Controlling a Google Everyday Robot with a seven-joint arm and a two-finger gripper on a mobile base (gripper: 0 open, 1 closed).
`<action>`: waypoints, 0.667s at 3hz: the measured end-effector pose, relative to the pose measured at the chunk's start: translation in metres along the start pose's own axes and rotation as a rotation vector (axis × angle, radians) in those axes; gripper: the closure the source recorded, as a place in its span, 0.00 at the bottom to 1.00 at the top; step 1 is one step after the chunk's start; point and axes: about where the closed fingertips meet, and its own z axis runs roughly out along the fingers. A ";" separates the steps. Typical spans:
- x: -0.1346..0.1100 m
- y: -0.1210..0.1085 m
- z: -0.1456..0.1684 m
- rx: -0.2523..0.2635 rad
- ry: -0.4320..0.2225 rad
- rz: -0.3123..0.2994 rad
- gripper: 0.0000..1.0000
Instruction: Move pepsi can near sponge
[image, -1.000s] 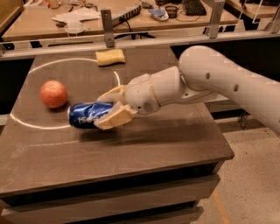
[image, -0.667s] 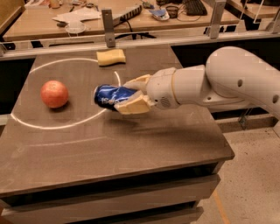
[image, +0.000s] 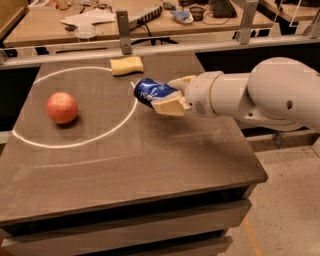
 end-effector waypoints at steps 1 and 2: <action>0.007 0.002 0.006 0.088 0.010 0.032 1.00; 0.014 -0.025 0.010 0.205 0.013 0.048 1.00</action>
Offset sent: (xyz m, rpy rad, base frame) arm 0.0552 -0.0354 -0.0150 -0.0099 -0.0889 -0.3463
